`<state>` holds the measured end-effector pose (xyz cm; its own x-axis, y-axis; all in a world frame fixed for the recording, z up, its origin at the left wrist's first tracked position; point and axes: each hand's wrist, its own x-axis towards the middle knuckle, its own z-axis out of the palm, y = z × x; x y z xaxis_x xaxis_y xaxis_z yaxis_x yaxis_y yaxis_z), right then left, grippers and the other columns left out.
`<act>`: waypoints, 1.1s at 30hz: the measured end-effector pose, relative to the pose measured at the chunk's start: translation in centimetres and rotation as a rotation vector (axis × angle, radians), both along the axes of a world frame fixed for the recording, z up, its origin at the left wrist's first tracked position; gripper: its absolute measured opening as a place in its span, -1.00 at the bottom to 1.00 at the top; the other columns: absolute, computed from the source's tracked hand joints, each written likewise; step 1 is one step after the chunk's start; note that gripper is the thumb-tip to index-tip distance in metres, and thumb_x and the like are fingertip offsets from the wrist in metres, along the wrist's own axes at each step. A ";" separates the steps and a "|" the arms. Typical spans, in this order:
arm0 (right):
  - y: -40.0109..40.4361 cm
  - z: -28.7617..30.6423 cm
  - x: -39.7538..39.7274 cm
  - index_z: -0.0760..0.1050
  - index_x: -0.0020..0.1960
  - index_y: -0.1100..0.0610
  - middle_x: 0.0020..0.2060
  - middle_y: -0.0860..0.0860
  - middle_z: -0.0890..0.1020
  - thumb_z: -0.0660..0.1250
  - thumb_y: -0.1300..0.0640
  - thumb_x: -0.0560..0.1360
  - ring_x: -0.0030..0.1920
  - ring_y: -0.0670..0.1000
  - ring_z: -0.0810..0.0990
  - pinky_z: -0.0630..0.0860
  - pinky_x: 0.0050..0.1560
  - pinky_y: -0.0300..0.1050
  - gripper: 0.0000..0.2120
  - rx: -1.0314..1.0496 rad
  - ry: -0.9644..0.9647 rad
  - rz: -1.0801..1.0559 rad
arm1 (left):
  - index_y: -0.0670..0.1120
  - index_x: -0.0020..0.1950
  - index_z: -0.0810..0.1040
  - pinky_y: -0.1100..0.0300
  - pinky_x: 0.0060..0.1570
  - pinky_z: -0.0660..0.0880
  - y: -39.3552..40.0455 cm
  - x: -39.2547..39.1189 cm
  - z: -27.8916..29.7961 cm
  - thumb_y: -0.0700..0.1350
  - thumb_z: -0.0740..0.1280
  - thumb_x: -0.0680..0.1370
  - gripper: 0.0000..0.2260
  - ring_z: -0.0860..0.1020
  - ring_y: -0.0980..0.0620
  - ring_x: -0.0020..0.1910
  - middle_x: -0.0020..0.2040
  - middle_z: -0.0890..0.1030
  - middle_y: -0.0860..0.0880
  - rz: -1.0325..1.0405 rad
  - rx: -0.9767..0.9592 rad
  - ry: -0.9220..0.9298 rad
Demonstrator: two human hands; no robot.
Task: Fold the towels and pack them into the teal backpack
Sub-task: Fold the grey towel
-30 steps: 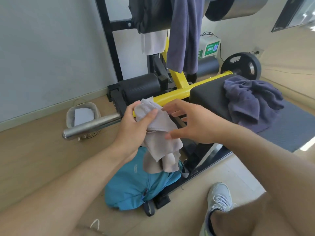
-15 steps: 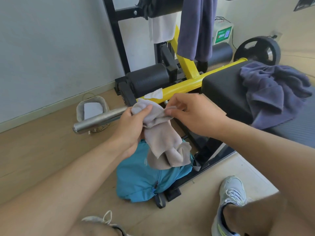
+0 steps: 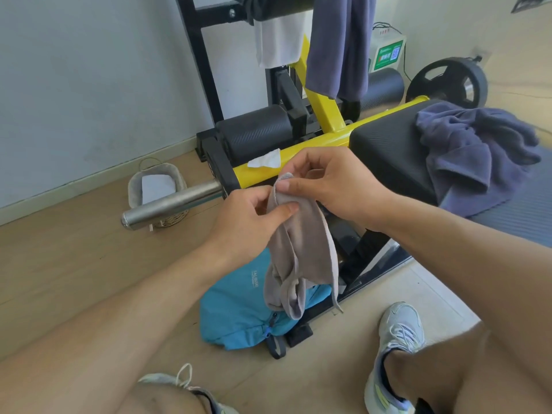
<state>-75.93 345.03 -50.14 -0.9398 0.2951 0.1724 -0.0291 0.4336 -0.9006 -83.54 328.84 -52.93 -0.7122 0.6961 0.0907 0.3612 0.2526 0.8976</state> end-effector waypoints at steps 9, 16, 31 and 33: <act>0.8 -2.4 0.0 0.63 0.07 0.04 -0.02 -0.04 0.72 0.44 -0.11 0.53 0.04 0.00 0.69 0.59 0.22 0.07 -0.75 0.022 -0.362 0.171 | 0.03 -0.16 0.63 -0.01 -0.04 0.52 -0.2 -0.6 0.8 -0.11 0.23 0.63 -0.76 0.59 -0.02 -0.12 -0.17 0.64 -0.04 0.107 0.239 -0.170; 1.2 -3.5 -0.9 0.58 0.03 0.11 -0.08 -0.02 0.65 0.26 0.11 0.62 -0.02 0.01 0.61 0.56 0.06 -0.04 -0.86 0.330 -0.481 0.080 | 0.02 -0.17 0.59 0.11 0.02 0.50 -0.2 -1.3 0.9 -0.06 0.18 0.72 -0.69 0.56 0.09 -0.09 -0.18 0.61 0.01 0.209 0.324 -0.229; 2.4 -4.5 -2.1 0.57 0.17 0.04 0.08 0.05 0.71 0.49 0.26 0.45 0.10 0.12 0.70 0.67 0.11 0.09 -0.67 0.053 -0.715 0.392 | 0.03 -0.08 0.51 0.18 0.06 0.47 -1.8 -6.8 -0.3 0.01 0.19 0.70 -0.79 0.55 0.08 -0.03 -0.13 0.57 0.09 0.759 0.395 -0.321; 3.1 -5.2 -2.0 0.57 0.12 0.04 0.05 0.08 0.69 0.41 0.30 0.43 0.10 0.16 0.67 0.66 0.12 0.16 -0.69 0.260 -0.734 0.292 | 0.01 -0.01 0.51 0.22 0.00 0.46 -2.1 -7.3 -0.1 0.01 0.17 0.71 -0.81 0.53 0.10 -0.05 -0.12 0.57 0.10 0.803 0.391 -0.267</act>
<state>-77.90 348.10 -55.39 -0.8725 0.0573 -0.4852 0.3832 0.6962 -0.6069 -90.81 326.71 -52.99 -0.9980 -0.0597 -0.0215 -0.0215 -0.0004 0.9998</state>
